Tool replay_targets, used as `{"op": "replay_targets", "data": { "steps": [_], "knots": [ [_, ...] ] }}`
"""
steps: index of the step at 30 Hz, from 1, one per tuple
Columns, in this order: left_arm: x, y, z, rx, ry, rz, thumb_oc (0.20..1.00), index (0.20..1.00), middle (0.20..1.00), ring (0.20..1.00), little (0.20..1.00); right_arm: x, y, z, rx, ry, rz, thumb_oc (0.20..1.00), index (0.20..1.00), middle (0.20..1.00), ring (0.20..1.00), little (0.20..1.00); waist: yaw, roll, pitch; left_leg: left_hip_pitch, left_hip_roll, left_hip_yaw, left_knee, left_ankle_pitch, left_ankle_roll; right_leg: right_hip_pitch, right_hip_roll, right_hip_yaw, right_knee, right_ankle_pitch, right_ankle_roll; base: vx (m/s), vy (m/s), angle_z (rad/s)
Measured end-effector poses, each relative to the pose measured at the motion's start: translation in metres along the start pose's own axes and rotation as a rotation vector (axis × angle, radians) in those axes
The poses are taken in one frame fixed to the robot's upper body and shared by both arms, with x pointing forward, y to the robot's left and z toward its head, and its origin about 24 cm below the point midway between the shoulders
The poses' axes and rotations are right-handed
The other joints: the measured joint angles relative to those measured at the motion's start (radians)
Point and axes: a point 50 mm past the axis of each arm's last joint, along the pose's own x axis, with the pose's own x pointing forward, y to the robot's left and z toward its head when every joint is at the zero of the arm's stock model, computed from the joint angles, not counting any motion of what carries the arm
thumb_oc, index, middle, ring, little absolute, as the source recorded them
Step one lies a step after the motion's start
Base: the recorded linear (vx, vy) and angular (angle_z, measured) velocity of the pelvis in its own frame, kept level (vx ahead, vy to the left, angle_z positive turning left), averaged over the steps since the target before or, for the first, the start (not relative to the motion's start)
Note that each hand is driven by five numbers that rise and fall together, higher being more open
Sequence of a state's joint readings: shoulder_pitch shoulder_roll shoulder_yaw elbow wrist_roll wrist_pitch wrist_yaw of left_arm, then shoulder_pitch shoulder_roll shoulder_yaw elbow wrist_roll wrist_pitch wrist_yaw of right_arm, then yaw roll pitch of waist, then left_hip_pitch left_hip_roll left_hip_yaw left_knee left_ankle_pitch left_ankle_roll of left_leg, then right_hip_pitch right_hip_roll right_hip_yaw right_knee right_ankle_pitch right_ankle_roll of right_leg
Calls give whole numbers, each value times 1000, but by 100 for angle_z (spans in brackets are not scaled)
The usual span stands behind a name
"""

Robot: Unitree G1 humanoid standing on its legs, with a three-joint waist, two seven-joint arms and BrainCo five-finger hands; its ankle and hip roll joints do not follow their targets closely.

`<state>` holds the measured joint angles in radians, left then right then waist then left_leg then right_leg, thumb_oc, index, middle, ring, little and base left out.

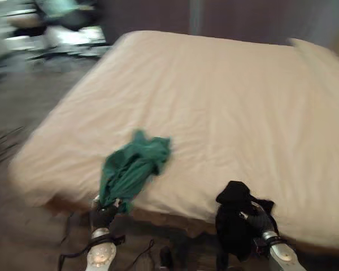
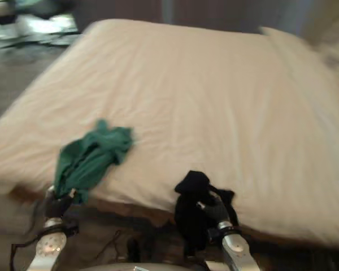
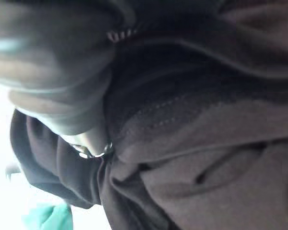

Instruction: Tidy up the quilt and then pick up the clothes from the bed and put them into the laundry hamper.

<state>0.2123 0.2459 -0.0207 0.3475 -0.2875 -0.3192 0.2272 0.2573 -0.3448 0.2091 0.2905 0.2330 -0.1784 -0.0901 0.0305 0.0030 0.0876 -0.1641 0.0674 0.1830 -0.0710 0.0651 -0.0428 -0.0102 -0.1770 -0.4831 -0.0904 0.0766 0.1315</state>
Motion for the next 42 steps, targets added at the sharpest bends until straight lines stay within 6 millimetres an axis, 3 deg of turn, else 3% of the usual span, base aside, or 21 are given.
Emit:
{"op": "replay_targets", "data": {
  "steps": [1, 3, 5, 8, 11, 13, 14, 15, 16, 17, 20, 23, 24, 27, 32, 34, 36, 38, 40, 41, 42],
  "knots": [
    [1, 0, -6, -41, 34, 15, 200, 200, 200, 200, 200, 1, -4, 2, -15, -4, -16, 200, 200, 200, 200, 200, 5, -1, 2, -35, -2, 66, 37, 8, -4, 22, -23, -106, 1, -1, 5, 12, 306, 348],
    [-4, -1, -28, -129, 157, 50, 200, 200, 200, 200, 200, -4, -21, -1, -55, 13, -103, 200, 200, 200, 200, 200, -11, -8, 9, -30, 50, 431, 154, -65, 33, 119, -99, -360, 69, -18, 58, -6, 291, 315],
    [-16, 4, -36, -119, 194, 43, 200, 200, 200, 200, 200, -6, -35, -2, -67, 19, -168, 200, 200, 200, 200, 200, -20, 16, 4, 8, 104, 545, 161, -90, 87, 189, -108, -369, 137, -47, 65, 115, 289, 259],
    [-20, 12, -39, -96, 214, 29, 200, 200, 200, 200, 200, -11, -39, -11, -11, 49, -239, 200, 200, 200, 200, 200, 4, -4, 2, 4, 2, 395, 121, -18, 169, 248, -179, -352, 305, -51, 50, 195, 432, 231],
    [-18, 18, -40, -69, 238, 31, 200, 200, 200, 200, 200, -8, -24, -19, 45, 85, -233, 200, 200, 200, 200, 200, 22, -32, -2, 9, -52, 278, 71, -2, 190, 254, -203, -326, 363, -87, 32, 178, 352, 149],
    [-14, 17, -39, -27, 244, 9, 200, 200, 200, 200, 200, 2, -9, -9, 64, 47, -183, 200, 200, 200, 200, 200, 18, -12, 17, 15, -78, 157, 63, -1, 211, 206, -194, -286, 453, -94, 34, 204, 363, 141],
    [-12, 16, -37, -18, 235, 3, 200, 200, 200, 200, 200, 5, -6, -7, 64, 39, -168, 200, 200, 200, 200, 200, 20, -1, 24, 27, -89, 143, 56, 0, 213, 165, -191, -237, 484, -97, 33, 176, 301, 107],
    [-9, 5, -36, -28, 233, -8, 200, 200, 200, 200, 200, 11, -3, 4, 65, -1, -154, 200, 200, 200, 200, 200, 17, 21, 42, 46, -104, 77, 55, 10, 217, 53, -144, -57, 547, -154, 6, 103, 144, 140],
    [-2, -6, -33, -14, 225, -50, 200, 200, 200, 200, 200, 13, -4, 8, 68, -20, -161, 200, 200, 200, 200, 200, -11, 62, 65, 45, -92, 4, 52, 27, 203, -4, -35, 84, 538, -221, -8, 77, 22, 206],
    [4, -14, -26, 5, 191, -94, 200, 200, 200, 200, 200, 15, -4, 9, 66, -21, -159, 200, 200, 200, 200, 200, -34, 72, 77, 62, -92, 7, 13, 17, 164, -70, 7, 105, 504, -238, 2, 40, -30, 229],
    [3, -23, -26, 36, 187, -149, 200, 200, 200, 200, 200, 13, -6, 1, 59, 14, -166, 200, 200, 200, 200, 200, -55, 32, 88, 82, -139, -20, -1, 9, 173, -167, 20, 139, 341, -236, -19, 42, -83, 161],
    [-10, -12, -40, 78, 256, -144, 200, 200, 200, 200, 200, 15, -6, -1, 59, 32, -171, 200, 200, 200, 200, 200, -44, 13, 82, 118, -148, -25, -7, 22, 168, -188, 25, 167, 231, -102, -17, 49, -58, 97],
    [-15, -25, -43, 73, 271, -189, 200, 200, 200, 200, 200, 12, -2, -2, 51, 33, -166, 200, 200, 200, 200, 200, -56, -33, 10, 236, -88, 5, -14, -40, 86, -7, 115, 192, 15, 60, -93, 61, -40, 16],
    [1, -57, -42, 380, 215, -295, 200, 200, 200, 200, 200, 10, -15, -58, -1, 316, -248, 200, 200, 200, 200, 200, -19, -33, 9, 241, -89, 5, -8, -33, 87, -1, 112, 164, 7, 56, -88, 75, -73, 9],
    [1, -67, -43, 356, 215, -288, 200, 200, 200, 200, 200, 3, -26, -64, -45, 353, -277, 200, 200, 200, 200, 200, -8, 16, 22, 250, -71, 30, -5, -48, 56, 1, 115, 107, 4, 44, -99, 92, -149, -21],
    [2, -68, -43, 354, 217, -287, 200, 200, 200, 200, 200, 3, -29, -61, -53, 339, -280, 200, 200, 200, 200, 200, -1, 13, 40, 207, -56, 31, 107, -83, 1, 13, 117, 100, 3, 20, -134, 114, -188, -3],
    [10, -70, -37, 343, 199, -272, 200, 200, 200, 200, 200, 8, -32, -49, -101, 280, -275, 200, 200, 200, 200, 200, 37, -18, 79, 2, -15, 52, 528, -80, -63, 16, 96, 83, 3, 2, -158, 207, -185, -4],
    [9, -72, -38, 350, 201, -280, 200, 200, 200, 200, 200, 12, -37, -42, -145, 252, -268, 200, 200, 200, 200, 200, 51, -24, 98, -103, 27, 55, 693, -67, -99, 15, 99, 87, 3, 1, -161, 332, -43, -23],
    [7, -71, -40, 358, 206, -285, 200, 200, 200, 200, 200, 20, -34, -28, -197, 192, -229, 200, 200, 200, 200, 200, 54, -21, 104, -130, 49, 93, 533, -73, -89, 11, 113, 114, 1, -5, -165, 673, 20, -44],
    [7, -73, -40, 360, 205, -291, 200, 200, 200, 200, 200, 28, -29, -18, -251, 153, -188, 200, 200, 200, 200, 200, 58, -25, 114, -59, 25, 165, 192, -41, -94, -2, 120, 138, 0, -28, -153, 642, 72, -28],
    [6, -74, -41, 362, 210, -296, 200, 200, 200, 200, 200, 28, -29, -19, -252, 158, -190, 200, 200, 200, 200, 200, 52, -10, 115, -50, 28, 168, 129, -29, -95, 5, 135, 136, 1, -52, -129, 840, 97, -17]
  ]
}}
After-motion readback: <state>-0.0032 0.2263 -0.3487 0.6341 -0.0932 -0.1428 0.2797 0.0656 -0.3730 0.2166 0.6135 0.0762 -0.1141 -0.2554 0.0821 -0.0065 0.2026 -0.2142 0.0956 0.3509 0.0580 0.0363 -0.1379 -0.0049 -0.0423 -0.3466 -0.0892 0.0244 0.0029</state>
